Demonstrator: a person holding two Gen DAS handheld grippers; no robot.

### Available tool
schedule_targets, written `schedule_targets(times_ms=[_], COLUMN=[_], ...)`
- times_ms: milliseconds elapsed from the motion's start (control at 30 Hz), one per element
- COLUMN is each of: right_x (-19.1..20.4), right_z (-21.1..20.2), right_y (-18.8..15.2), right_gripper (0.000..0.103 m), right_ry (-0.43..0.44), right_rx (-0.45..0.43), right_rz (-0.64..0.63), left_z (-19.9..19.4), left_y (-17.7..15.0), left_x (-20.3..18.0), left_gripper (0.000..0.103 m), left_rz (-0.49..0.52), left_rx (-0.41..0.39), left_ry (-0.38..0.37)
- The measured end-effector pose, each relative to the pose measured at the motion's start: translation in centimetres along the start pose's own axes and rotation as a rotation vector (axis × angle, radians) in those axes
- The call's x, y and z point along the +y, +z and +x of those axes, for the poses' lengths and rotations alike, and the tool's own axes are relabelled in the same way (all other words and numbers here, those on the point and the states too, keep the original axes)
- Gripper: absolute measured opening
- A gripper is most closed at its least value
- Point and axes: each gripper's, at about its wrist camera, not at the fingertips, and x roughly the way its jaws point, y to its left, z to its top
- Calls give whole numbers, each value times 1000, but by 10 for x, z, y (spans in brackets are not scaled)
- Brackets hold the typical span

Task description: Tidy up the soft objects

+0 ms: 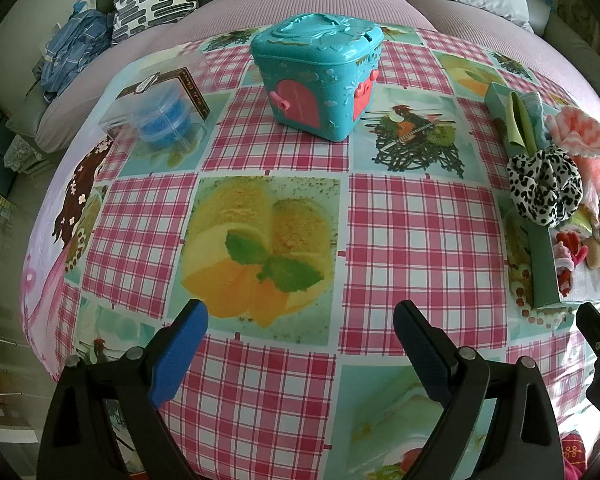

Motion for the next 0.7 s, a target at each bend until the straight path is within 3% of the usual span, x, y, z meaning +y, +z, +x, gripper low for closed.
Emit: schedule_targets(times_ms=[700], right_x=[0], right_z=[1], right_y=[0], right_gripper=[103], right_ry=[0], right_rx=[0], right_rz=[-1], left_z=[-3], left_y=[-2], left_x=[2], left_gripper=[94], left_rz=[0], left_rx=[-19], left_ry=[-4])
